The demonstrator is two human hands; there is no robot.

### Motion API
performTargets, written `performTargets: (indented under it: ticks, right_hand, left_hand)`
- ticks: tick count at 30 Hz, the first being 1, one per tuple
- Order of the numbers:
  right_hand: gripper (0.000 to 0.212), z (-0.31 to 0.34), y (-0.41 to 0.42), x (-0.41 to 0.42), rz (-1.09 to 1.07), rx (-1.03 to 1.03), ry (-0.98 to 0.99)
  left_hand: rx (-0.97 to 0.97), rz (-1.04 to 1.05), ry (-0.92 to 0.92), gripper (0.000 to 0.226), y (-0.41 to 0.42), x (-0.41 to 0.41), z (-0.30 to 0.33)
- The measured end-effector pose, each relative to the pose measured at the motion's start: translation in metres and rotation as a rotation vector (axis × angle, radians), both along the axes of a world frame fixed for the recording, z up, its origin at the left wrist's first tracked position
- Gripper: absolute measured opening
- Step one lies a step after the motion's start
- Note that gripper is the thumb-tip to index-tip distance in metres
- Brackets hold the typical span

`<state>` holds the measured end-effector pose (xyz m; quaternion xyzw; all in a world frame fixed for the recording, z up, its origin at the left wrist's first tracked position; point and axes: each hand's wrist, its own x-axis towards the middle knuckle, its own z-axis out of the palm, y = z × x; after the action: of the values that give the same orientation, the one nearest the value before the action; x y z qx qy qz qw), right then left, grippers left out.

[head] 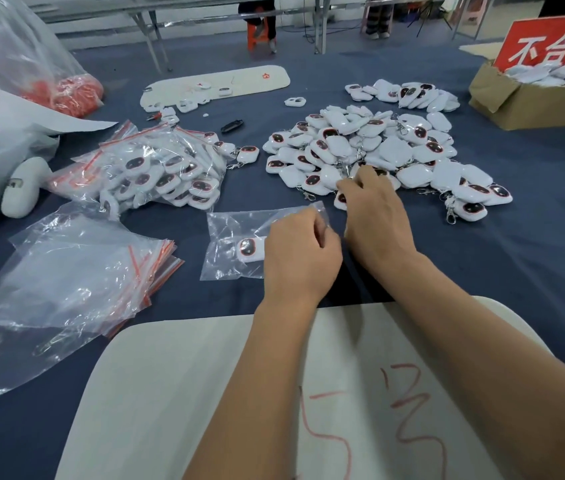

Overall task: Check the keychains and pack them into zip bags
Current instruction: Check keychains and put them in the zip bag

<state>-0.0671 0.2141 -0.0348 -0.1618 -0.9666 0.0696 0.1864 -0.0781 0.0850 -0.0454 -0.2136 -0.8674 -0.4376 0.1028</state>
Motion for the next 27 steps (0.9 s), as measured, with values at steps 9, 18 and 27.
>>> performTargets:
  ticks: [9, 18, 27]
  right_hand:
    - [0.039, 0.019, 0.002, 0.015, 0.113, -0.033, -0.158]
    - [0.013, -0.01, -0.006, 0.038, 0.321, -1.146, 0.285]
    - [0.032, -0.014, -0.001, 0.041, 0.414, -1.205, 0.245]
  left_hand:
    - [0.149, 0.051, -0.097, 0.017, -0.004, -0.001, 0.002]
    - [0.39, -0.01, -0.293, 0.017, -0.007, -0.001, 0.011]
    - [0.433, -0.085, -0.452, 0.018, -0.01, -0.01, 0.006]
